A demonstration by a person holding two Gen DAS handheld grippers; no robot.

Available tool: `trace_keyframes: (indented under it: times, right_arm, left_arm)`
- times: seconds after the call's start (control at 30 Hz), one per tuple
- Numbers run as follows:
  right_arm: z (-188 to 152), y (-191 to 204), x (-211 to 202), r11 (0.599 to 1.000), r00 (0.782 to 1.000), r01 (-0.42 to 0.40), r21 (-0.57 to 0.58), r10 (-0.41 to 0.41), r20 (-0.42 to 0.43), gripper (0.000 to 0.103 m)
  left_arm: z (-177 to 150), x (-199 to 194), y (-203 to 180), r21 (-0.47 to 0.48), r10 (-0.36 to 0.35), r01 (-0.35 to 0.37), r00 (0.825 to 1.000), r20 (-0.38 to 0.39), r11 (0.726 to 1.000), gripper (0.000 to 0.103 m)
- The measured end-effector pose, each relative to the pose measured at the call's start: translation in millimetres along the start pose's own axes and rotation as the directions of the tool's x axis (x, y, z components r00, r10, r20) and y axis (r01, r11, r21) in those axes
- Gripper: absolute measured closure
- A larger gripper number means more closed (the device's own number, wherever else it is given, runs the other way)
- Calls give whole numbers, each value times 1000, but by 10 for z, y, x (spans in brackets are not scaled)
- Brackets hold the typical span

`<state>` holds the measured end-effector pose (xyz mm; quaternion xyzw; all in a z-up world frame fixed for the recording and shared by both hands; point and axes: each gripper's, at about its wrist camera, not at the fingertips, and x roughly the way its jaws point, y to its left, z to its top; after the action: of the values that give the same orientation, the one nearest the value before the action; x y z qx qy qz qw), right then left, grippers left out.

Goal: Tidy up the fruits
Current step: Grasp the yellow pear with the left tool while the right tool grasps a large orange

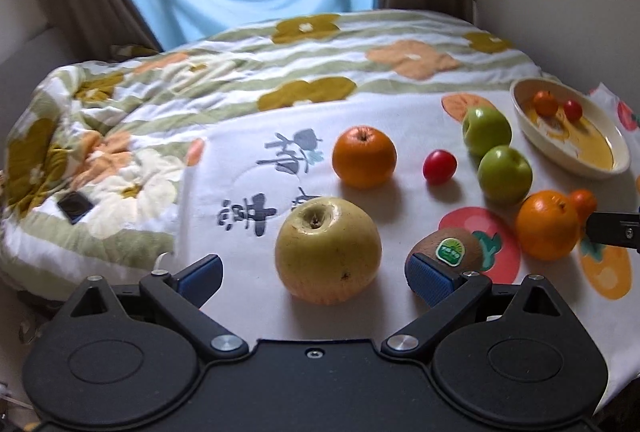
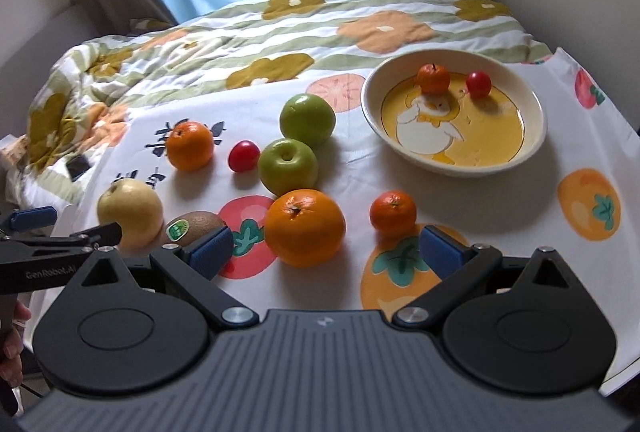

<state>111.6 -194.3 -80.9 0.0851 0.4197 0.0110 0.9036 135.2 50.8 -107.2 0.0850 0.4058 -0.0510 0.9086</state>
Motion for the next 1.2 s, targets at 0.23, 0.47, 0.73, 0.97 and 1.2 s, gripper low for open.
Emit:
trace_keyframes:
  times: [0.23, 0.47, 0.73, 0.97, 1.2]
  right_arm:
    - [-26, 56, 247, 998, 998, 53, 41, -52, -26, 0]
    - [12, 120, 373, 997, 998, 61, 43, -59, -28, 0]
    - [22, 181, 487, 998, 998, 53, 38, -51, -38, 1]
    - [34, 220, 585, 999, 998, 40, 21, -39, -46, 9]
    - [23, 241, 651, 999, 998, 38, -4, -38, -56, 13]
  left_arm:
    - [51, 326, 70, 35, -50, 51, 998, -32, 998, 3]
    - [80, 461, 97, 41, -83, 86, 995, -51, 995, 16]
    - [75, 484, 92, 42, -124, 126, 991, -55, 991, 25]
    - [54, 468, 121, 56, -124, 127, 991, -55, 990, 25]
    - [-20, 412, 154, 45, -107, 110, 993, -56, 993, 25]
